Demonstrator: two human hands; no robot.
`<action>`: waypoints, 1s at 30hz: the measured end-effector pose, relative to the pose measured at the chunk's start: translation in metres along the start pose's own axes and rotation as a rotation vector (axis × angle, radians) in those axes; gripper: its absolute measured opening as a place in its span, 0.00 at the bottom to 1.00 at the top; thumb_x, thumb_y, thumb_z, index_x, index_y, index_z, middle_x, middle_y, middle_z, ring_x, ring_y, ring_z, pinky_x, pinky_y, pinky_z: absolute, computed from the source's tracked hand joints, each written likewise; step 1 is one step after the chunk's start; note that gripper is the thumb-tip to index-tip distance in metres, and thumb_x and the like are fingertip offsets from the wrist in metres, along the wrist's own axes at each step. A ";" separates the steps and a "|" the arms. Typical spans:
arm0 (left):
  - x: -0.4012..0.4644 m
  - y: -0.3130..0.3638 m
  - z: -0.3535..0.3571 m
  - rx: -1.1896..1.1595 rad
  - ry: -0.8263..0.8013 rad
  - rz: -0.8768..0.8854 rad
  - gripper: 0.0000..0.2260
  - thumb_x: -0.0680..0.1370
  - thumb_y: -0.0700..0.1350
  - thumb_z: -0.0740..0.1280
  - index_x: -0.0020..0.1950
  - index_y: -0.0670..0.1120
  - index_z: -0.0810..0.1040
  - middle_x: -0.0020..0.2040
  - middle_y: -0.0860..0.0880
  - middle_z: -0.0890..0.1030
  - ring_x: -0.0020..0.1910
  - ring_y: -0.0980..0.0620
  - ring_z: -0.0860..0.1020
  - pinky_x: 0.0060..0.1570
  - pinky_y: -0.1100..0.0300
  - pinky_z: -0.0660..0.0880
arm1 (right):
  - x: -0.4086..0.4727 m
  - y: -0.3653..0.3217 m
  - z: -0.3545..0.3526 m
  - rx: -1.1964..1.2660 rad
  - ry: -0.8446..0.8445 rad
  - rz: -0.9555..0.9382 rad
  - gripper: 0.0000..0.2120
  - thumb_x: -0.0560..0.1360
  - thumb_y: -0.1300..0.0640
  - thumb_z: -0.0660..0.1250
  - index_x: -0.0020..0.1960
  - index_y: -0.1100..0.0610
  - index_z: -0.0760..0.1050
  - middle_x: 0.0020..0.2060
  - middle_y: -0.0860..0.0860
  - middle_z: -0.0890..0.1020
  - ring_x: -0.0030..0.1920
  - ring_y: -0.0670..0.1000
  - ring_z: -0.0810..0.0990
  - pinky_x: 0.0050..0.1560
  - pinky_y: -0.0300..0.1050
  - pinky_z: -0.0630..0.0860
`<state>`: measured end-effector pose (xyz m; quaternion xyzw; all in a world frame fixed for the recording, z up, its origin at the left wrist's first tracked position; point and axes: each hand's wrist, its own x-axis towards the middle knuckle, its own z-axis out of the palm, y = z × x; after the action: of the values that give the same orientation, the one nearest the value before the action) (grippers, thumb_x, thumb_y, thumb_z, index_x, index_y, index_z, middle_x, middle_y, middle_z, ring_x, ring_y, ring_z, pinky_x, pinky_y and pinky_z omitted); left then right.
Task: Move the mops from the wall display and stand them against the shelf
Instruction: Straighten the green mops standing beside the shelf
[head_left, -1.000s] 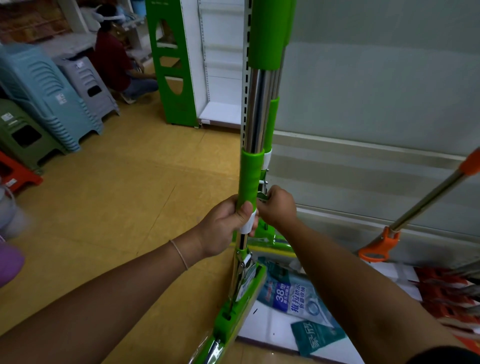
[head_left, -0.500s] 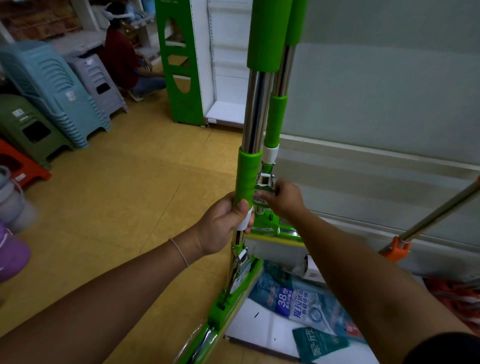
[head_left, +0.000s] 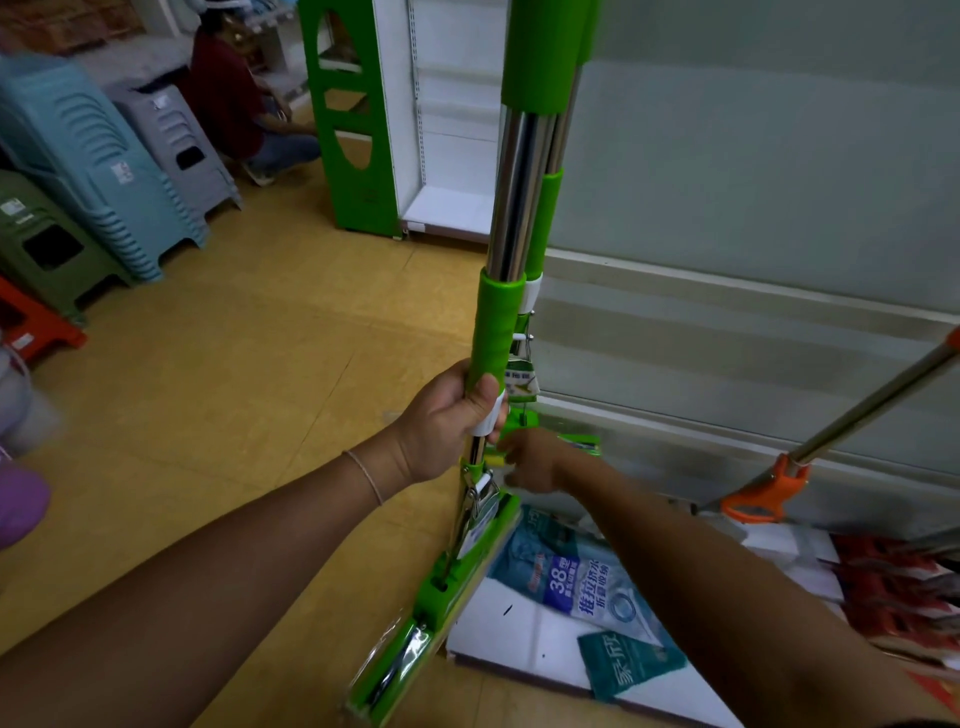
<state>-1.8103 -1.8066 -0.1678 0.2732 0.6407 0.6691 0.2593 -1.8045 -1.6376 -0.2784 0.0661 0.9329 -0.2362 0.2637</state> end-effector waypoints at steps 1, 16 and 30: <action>0.000 0.000 0.001 -0.005 0.001 -0.002 0.30 0.69 0.69 0.65 0.48 0.41 0.69 0.39 0.42 0.70 0.37 0.47 0.70 0.40 0.53 0.72 | -0.007 0.000 0.005 0.042 -0.126 -0.058 0.27 0.72 0.61 0.71 0.70 0.58 0.71 0.64 0.56 0.79 0.63 0.56 0.78 0.62 0.47 0.75; 0.005 -0.003 0.005 0.055 0.075 -0.052 0.20 0.77 0.55 0.55 0.60 0.42 0.70 0.50 0.40 0.80 0.46 0.47 0.81 0.51 0.57 0.79 | -0.036 0.001 0.054 0.331 0.110 -0.164 0.22 0.62 0.35 0.77 0.50 0.44 0.75 0.42 0.37 0.79 0.43 0.39 0.78 0.39 0.32 0.69; 0.052 0.000 0.027 0.296 0.260 0.041 0.15 0.78 0.62 0.54 0.50 0.53 0.72 0.48 0.33 0.80 0.44 0.39 0.80 0.37 0.55 0.77 | -0.011 0.008 0.045 0.170 0.384 0.083 0.32 0.65 0.25 0.64 0.42 0.55 0.79 0.35 0.52 0.83 0.37 0.52 0.82 0.41 0.51 0.82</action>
<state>-1.8291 -1.7511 -0.1656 0.2324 0.7545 0.6024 0.1176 -1.7727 -1.6525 -0.3096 0.1703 0.9392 -0.2859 0.0843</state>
